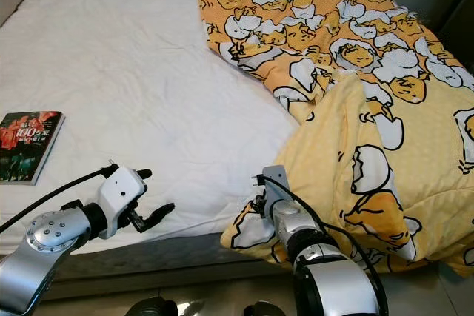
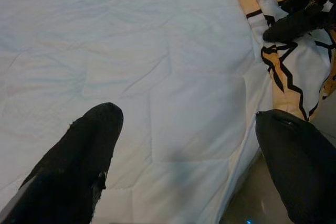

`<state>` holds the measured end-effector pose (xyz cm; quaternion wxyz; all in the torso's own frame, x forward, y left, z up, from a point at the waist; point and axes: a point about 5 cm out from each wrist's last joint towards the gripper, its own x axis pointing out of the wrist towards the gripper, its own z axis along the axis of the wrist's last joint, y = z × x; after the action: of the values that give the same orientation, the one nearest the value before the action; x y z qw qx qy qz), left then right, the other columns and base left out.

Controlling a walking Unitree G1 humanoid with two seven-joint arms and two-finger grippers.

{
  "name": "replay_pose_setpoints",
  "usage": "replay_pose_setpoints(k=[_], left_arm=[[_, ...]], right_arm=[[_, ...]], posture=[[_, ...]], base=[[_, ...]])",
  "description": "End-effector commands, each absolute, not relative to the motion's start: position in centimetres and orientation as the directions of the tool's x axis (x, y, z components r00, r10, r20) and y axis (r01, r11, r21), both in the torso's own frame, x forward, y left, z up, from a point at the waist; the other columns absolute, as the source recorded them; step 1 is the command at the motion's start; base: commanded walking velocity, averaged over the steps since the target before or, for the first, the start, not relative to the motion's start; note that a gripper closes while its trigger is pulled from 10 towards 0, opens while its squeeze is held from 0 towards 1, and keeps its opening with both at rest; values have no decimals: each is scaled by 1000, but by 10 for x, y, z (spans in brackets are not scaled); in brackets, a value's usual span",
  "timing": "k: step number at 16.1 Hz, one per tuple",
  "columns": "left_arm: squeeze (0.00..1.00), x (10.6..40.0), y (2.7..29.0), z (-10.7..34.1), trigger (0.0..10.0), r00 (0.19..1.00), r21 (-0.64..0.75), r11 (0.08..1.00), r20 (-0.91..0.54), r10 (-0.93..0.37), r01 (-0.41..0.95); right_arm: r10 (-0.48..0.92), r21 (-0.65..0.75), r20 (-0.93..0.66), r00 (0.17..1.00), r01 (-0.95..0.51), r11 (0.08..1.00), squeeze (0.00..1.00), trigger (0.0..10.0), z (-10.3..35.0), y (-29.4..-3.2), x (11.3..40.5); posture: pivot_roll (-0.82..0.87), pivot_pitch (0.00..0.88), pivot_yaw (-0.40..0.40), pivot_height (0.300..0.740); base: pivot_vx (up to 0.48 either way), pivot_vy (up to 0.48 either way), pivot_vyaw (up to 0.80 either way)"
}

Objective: Clean up the room

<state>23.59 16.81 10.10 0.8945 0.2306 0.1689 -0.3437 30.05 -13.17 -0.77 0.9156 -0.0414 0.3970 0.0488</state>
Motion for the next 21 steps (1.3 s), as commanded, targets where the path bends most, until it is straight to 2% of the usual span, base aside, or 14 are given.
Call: replay_pose_setpoints(k=[1,11,13,15,16,17,18,21], left_arm=[[1000,235,166,104,10000,700,303,644,-459,-547,702],[1000,237,165,104,10000,693,301,638,-464,-551,709],[1000,236,166,103,10000,693,303,637,-468,-548,709],[1000,236,167,102,10000,693,304,637,-470,-546,708],[1000,236,167,102,10000,693,304,636,-472,-546,709],[1000,236,167,101,10000,692,304,636,-473,-546,709],[1000,235,167,101,10000,690,304,634,-475,-546,711],[1000,235,166,100,10000,686,305,630,-479,-548,715]], right_arm=[[56,-20,-746,664,-106,994,0,0,-11,-133,297],[119,33,-734,669,-139,990,0,0,-9,-135,299],[174,50,-737,653,-205,978,0,0,-12,-139,295],[365,153,-645,672,-355,923,0,0,-4,-133,298],[506,189,-580,639,-499,846,0,0,1,-127,296],[583,196,-547,600,-586,787,0,0,3,-124,293],[749,239,-491,445,-758,606,0,0,5,-124,278],[890,362,-438,127,-881,304,0,0,6,-138,242]], posture=[[82,103,-33,740],[75,90,-32,740],[75,91,-32,740],[70,89,-33,740],[67,89,-34,740],[67,89,-34,740],[65,89,-32,740],[66,82,-29,740]], base=[[0,0,0],[0,0,0],[0,0,0],[0,0,0],[0,0,0],[0,0,0],[0,0,0],[0,0,0]])
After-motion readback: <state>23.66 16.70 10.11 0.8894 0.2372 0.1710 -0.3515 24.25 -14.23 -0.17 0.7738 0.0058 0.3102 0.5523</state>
